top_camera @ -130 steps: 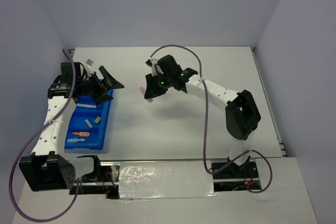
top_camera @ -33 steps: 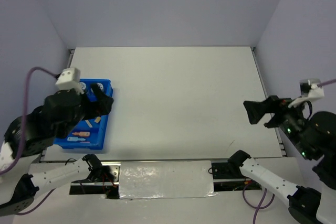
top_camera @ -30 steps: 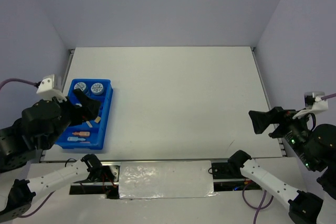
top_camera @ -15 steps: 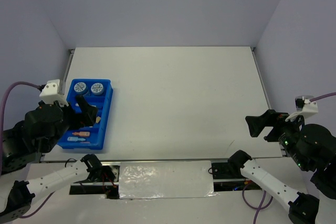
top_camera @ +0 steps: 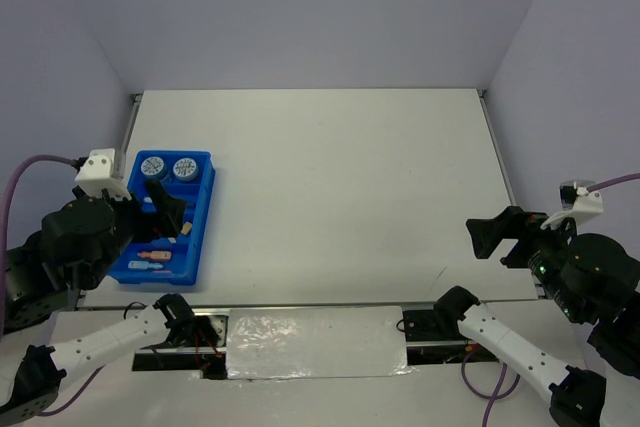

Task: Sort the stationery into containers
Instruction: Reset both arms

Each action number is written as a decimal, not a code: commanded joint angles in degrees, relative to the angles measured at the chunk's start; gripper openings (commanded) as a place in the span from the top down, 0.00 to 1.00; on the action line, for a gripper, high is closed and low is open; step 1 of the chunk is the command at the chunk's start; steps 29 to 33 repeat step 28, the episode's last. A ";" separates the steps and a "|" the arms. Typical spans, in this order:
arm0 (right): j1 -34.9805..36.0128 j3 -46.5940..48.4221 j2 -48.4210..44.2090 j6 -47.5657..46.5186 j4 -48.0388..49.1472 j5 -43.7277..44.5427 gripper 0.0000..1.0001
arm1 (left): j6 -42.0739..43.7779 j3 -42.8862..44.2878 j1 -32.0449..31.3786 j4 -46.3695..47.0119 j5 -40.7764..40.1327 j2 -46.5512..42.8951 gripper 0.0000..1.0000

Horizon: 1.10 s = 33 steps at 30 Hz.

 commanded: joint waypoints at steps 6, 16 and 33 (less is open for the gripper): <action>0.02 -0.66 1.79 1.37 4.24 0.65 0.00 | 2.96 0.21 -0.22 3.95 -2.24 -0.38 0.01; -0.06 -0.66 2.49 1.90 5.03 -0.23 0.00 | 3.14 -0.40 -0.22 5.09 -2.68 -0.91 0.01; 0.02 -0.75 3.02 2.69 5.38 -1.02 0.00 | 3.05 -2.08 -0.22 6.24 -2.15 -1.44 0.01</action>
